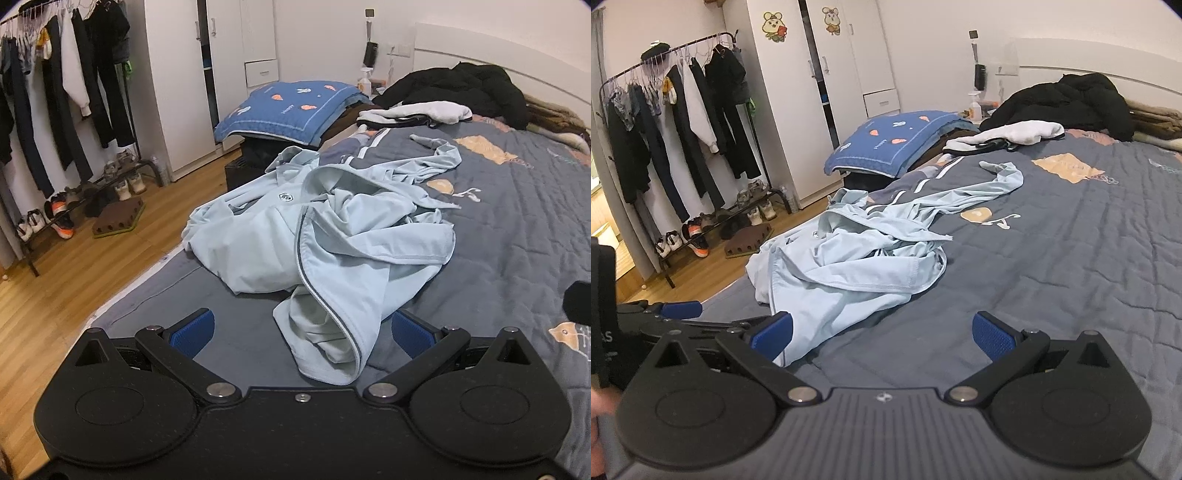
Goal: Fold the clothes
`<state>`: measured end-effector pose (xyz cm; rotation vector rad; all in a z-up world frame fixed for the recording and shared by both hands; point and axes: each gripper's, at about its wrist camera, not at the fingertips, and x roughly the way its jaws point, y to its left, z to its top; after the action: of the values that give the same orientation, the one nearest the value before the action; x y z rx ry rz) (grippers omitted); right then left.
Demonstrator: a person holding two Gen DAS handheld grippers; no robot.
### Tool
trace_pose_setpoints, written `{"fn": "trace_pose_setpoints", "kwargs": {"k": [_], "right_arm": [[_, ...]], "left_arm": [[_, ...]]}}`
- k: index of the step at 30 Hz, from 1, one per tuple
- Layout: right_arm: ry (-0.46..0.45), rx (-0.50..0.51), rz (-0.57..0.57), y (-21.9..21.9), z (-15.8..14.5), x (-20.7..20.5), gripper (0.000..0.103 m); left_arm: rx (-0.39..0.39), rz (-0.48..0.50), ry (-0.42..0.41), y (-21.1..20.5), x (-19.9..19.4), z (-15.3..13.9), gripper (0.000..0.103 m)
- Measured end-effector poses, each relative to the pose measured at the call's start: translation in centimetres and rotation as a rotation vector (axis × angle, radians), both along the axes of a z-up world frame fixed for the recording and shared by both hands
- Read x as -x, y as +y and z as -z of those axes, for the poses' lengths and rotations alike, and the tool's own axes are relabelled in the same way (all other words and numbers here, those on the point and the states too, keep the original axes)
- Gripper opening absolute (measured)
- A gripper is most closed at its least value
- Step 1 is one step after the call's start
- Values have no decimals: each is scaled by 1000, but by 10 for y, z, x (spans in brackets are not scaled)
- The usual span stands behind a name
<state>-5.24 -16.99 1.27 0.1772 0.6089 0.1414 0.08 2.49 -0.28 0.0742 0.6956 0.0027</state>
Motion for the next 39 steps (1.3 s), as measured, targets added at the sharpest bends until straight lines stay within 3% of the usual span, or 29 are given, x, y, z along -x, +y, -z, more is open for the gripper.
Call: {"fn": "trace_pose_setpoints", "kwargs": {"k": [8,16,23,30,36,39], "right_arm": [[-13,13,-15,-4,5,-4,103],[22,117,-32,6,21,-38,103],[39,59,-53,22,26,-101,103],[90,121,-33,38,43,-144,103],[199,-15,55,24,66,-166,103],[221,-143,84,17,73,-170,94]], "left_arm": [[-74,-14,-39,9,-5,-9,103],[-3,-68,-44,44,-19,-19,103],[30,-56,-34,58,-28,-21,103],[158,-97,1,82,-37,-21,103],[221,-110,-2,90,-37,-25,103],[224,-109,1,90,-38,-25,103]]}}
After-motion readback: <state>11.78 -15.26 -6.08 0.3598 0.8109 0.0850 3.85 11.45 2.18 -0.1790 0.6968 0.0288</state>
